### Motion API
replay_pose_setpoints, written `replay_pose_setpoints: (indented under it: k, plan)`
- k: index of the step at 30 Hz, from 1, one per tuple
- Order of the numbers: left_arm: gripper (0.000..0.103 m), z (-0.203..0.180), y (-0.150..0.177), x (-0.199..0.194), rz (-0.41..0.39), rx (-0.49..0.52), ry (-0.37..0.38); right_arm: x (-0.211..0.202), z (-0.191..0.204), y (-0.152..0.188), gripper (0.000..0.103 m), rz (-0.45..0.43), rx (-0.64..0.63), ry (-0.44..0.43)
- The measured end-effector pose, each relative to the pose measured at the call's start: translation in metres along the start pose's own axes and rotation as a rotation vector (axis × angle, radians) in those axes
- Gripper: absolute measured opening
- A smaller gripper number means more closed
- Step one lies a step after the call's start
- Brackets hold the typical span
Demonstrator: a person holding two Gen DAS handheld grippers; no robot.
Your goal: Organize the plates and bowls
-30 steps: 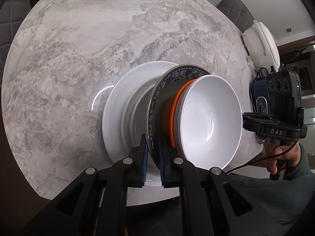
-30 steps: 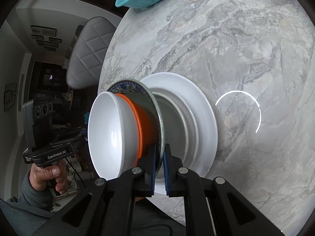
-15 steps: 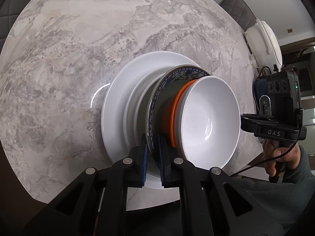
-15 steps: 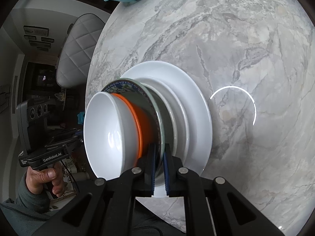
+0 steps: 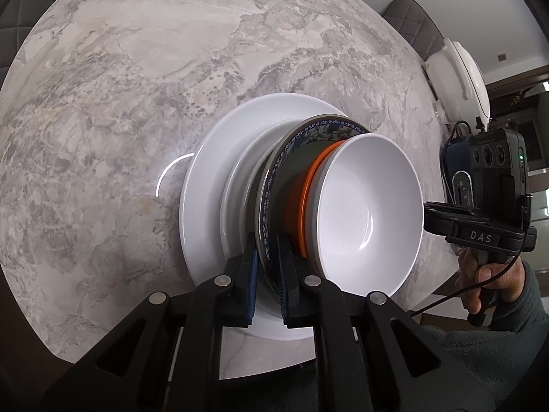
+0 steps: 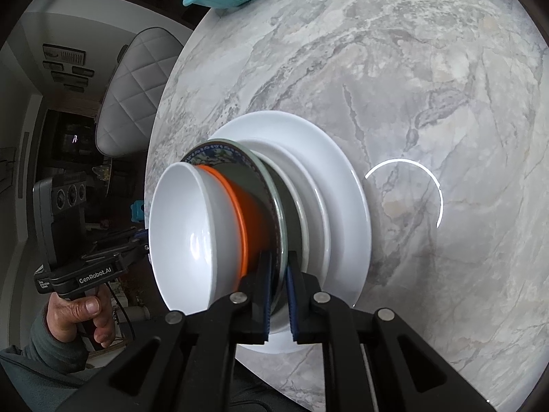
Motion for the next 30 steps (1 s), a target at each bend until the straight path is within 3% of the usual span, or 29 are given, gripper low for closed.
replay_pose_setpoints:
  k: [4, 7, 10, 12, 18, 24, 30]
  plan:
    - [0.011, 0.0, 0.002, -0.004, -0.022, 0.005, -0.008, 0.0, 0.0, 0.001, 0.014, -0.025, 0.001, 0.023]
    - [0.023, 0.004, 0.003, -0.012, -0.042, 0.016, -0.041, -0.003, 0.0, 0.001, 0.015, -0.05, 0.005, 0.037]
    - [0.044, 0.011, 0.006, -0.024, -0.066, 0.007, -0.074, -0.01, -0.003, 0.002, 0.029, -0.089, 0.009, 0.065]
    - [0.067, 0.014, 0.009, -0.037, -0.097, 0.002, -0.084, -0.017, -0.007, 0.003, 0.042, -0.11, 0.025, 0.077]
    - [0.103, 0.012, 0.01, -0.086, -0.216, 0.017, -0.244, -0.053, -0.011, 0.011, 0.068, -0.212, 0.052, 0.108]
    - [0.103, -0.023, 0.006, -0.137, -0.338, -0.001, -0.447, -0.1, 0.005, 0.008, 0.102, -0.382, -0.032, 0.149]
    - [0.103, -0.081, 0.011, -0.197, -0.509, -0.009, -0.717, -0.129, 0.023, 0.018, 0.103, -0.482, -0.156, 0.153]
Point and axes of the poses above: each gripper's, at about its wrist camera, not at the fingertips, and x roughly the way its jaws point, z to its left, y to its underside, the point moved 9 cm from there along x, roughly the way its jaws point, and after that the axes turned 14 degrees about x, right-handed, at the moved point
